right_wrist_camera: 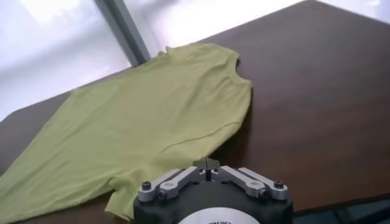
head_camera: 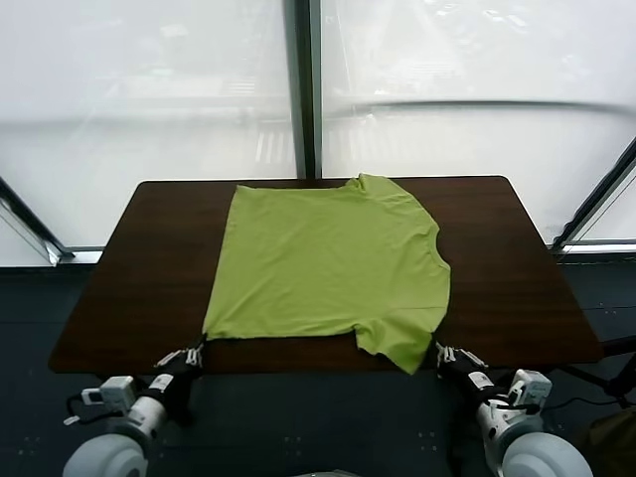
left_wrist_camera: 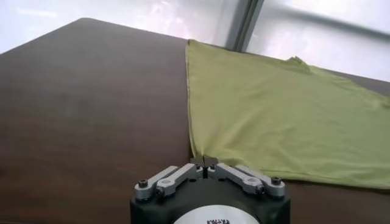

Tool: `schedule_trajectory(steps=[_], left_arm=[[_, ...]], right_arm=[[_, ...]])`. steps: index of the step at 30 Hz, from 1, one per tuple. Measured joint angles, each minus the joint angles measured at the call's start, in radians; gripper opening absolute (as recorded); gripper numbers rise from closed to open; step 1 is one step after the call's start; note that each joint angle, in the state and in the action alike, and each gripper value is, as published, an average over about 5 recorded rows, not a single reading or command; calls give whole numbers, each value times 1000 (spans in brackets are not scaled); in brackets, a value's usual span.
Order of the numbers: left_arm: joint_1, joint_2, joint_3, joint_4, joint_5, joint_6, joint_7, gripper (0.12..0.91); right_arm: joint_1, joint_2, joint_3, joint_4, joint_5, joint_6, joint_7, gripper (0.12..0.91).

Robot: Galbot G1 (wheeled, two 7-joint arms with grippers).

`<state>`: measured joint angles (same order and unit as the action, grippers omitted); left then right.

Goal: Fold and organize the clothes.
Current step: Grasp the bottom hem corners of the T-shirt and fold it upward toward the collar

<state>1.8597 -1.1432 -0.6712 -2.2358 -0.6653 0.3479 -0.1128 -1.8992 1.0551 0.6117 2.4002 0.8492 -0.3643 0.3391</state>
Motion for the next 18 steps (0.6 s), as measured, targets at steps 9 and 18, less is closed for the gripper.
schedule_trajectory(steps=[9, 18], left_arm=[[0, -6, -36, -35, -7, -9, 0, 149], [-112, -51, -9, -19, -15, 20, -14, 149]], right_arm=[[6, 2, 3, 13, -27, 12, -1, 139], [137, -6, -25, -39, -33, 5, -9, 139]])
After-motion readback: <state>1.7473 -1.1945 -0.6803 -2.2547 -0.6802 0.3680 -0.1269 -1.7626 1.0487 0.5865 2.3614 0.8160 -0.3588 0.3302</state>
